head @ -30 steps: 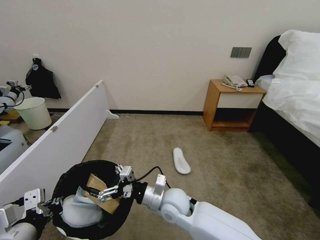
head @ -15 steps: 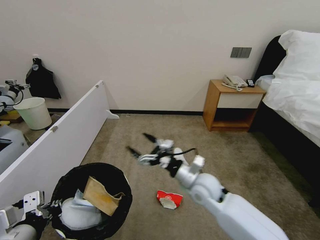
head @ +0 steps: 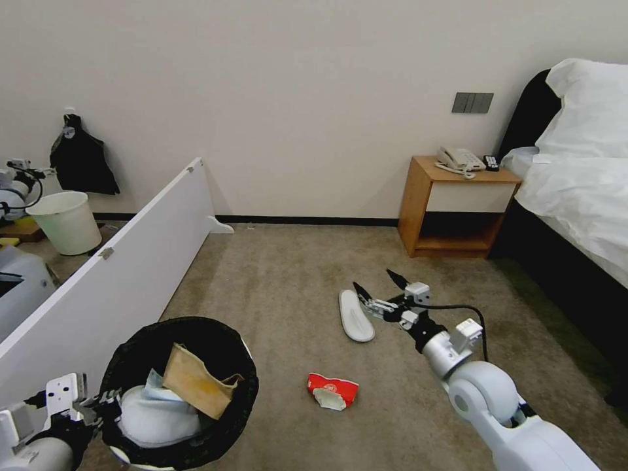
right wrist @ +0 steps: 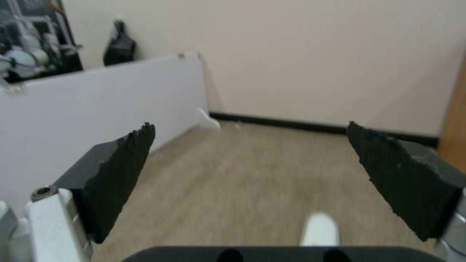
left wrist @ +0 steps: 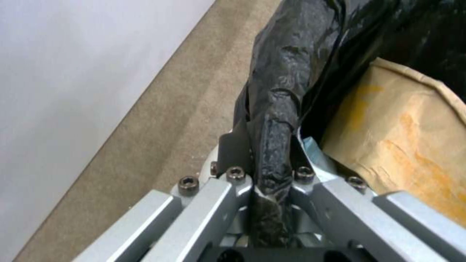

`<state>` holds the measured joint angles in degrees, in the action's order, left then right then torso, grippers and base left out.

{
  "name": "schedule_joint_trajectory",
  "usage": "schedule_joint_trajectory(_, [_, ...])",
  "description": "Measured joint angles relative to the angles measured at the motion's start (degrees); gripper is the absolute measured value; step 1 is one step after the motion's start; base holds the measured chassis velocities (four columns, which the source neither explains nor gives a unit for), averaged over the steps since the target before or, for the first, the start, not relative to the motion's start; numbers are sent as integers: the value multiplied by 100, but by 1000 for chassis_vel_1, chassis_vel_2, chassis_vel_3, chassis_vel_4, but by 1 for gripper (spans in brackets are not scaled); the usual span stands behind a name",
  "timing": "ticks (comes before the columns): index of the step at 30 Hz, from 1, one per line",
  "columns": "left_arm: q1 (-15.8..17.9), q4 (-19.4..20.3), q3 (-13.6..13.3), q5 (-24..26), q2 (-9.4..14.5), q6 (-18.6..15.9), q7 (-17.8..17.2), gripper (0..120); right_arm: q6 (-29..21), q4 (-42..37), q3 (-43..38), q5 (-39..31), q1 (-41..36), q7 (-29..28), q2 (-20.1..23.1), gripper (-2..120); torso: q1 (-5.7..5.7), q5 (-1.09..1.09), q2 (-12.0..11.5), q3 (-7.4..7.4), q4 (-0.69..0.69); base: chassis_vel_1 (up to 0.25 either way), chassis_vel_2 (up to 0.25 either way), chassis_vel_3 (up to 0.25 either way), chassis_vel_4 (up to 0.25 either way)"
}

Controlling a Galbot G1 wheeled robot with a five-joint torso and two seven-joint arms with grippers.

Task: Pick up the trash bin, then pick up the garbage from the floor and place it into the trash bin.

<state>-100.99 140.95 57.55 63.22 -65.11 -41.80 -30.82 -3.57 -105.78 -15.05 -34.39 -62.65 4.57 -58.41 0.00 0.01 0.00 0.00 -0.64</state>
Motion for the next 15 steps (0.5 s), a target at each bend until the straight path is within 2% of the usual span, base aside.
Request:
schedule_joint_trajectory(4, [10, 2, -4, -3, -12, 1, 1, 2, -64, 44, -63, 100, -126, -49, -108, 100, 0, -2, 0, 0, 1, 0, 0, 0, 0])
schedule_joint_trajectory(6, [41, 1, -25, -4, -15, 2, 4, 2, 74, 150, -68, 336, -399, -595, -327, 100, 0, -1, 0, 0, -1, 0, 0, 0, 0])
schedule_joint_trajectory(10, [67, -23, -45, -4, -16, 4, 6, 2, 123, 185, -143, 516, -686, -896, -491, 100, 0, -1, 0, 0, 1, 0, 0, 0, 0])
schedule_joint_trajectory(12, [104, -54, -66, -7, -19, 6, 8, 2, 444, 276, -319, 736, -960, -965, -664, 100, 0, 0, 0, 0, 1, 0, 0, 0, 0])
schedule_joint_trajectory(15, [145, -81, -78, -15, -29, 11, 16, 2, 647, 302, -648, 1074, -1331, -964, -860, 100, 0, -2, 0, 0, -1, 0, 0, 0, 0])
